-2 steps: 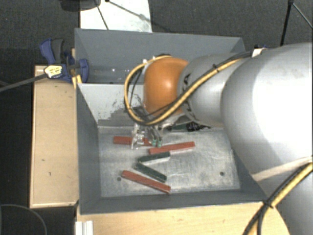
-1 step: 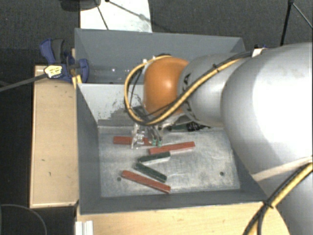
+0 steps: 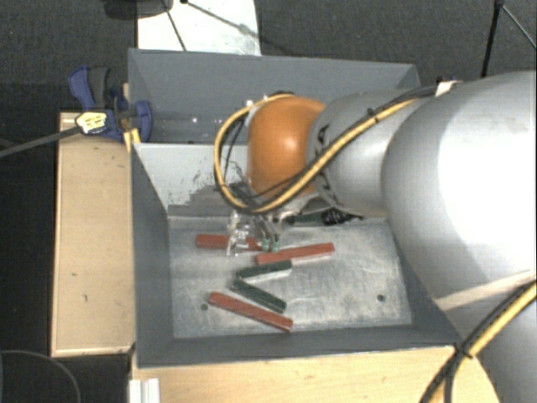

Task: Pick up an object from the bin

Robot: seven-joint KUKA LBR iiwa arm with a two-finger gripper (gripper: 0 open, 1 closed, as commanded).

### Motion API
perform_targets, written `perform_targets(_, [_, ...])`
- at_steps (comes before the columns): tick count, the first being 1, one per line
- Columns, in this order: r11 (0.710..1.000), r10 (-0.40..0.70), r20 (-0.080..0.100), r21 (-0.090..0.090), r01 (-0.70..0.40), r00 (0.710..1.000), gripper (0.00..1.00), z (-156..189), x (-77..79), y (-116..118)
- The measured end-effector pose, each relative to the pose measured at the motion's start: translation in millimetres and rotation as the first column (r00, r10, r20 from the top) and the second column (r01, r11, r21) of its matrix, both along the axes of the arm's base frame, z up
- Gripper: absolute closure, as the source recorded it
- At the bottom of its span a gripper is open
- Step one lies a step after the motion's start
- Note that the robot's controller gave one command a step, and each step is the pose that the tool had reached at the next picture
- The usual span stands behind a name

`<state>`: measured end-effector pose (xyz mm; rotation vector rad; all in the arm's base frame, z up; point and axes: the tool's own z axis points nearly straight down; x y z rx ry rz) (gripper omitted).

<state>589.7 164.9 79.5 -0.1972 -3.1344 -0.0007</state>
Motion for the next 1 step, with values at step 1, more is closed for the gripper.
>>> perform_targets(1, [1.0,0.0,-0.006,-0.001,0.0,1.0,1.0,20.0,-1.6,-0.5])
